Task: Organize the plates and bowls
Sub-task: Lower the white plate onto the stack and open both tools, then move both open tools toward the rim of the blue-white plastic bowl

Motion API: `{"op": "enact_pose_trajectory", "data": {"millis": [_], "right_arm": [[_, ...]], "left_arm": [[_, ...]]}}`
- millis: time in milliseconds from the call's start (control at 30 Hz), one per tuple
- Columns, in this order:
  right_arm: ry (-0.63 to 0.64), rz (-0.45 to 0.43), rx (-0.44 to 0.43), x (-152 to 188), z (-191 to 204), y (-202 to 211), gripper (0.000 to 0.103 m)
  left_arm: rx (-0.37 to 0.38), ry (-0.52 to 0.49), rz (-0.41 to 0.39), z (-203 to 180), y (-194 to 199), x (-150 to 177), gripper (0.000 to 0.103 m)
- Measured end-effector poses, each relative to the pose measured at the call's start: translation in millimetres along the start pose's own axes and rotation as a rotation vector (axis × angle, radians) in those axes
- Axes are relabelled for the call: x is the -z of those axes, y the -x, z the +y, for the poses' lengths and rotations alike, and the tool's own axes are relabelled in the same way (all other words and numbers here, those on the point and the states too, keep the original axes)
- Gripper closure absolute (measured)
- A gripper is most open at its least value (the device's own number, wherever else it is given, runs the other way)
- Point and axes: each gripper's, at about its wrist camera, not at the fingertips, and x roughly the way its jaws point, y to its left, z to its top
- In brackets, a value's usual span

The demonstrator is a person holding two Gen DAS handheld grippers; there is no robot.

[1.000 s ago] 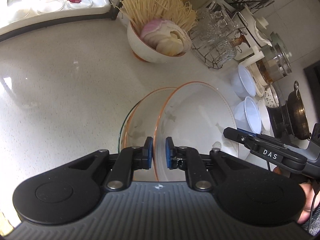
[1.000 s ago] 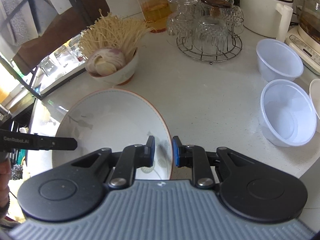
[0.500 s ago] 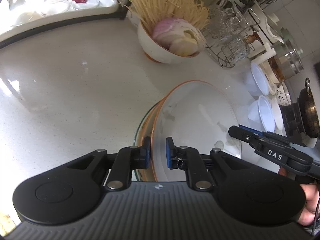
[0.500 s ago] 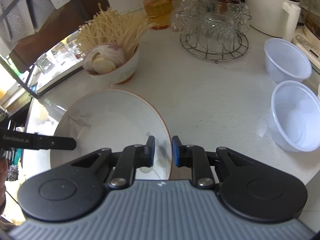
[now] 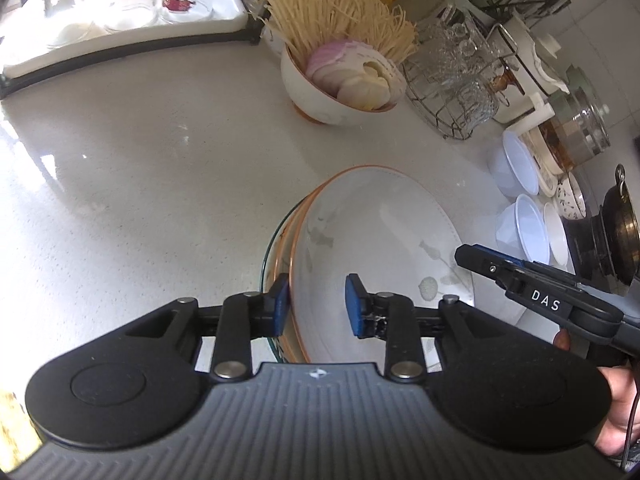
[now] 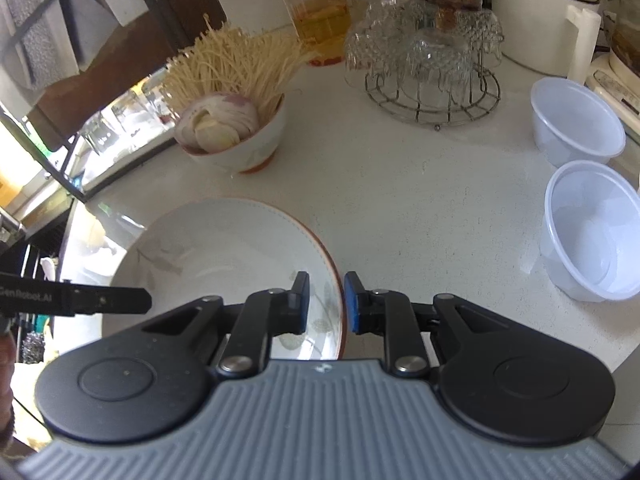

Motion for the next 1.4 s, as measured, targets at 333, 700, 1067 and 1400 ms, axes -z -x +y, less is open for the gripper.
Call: {"op": "enact_pose_trajectory", "data": {"millis": [333,700,1067,1400], "right_arm": [[0.039,-0.043,-0.031,6.2,6.3,19.0,0.080],[0.077,-0.096,-0.122,5.2,-4.7,60.6,0.081],[0.138,-0.216,-0.195,6.8,-32.7,137.4,0.081],[0.180,-0.285,-0.216,27.0,-67.7,189.9,0.081]], "left_arm": [[-0.091,0.009,-0.059,-13.0,22.4,25.4,0.059],[-0.139,0.010,-0.209,-59.1,63.8,53.2,0.059],[-0.167,-0.015,-0.394,-157.3,112.8,87.6,0.059],[-0.195,-0.009,-0.421,-220.7,118.0,134.9,0.059]]}}
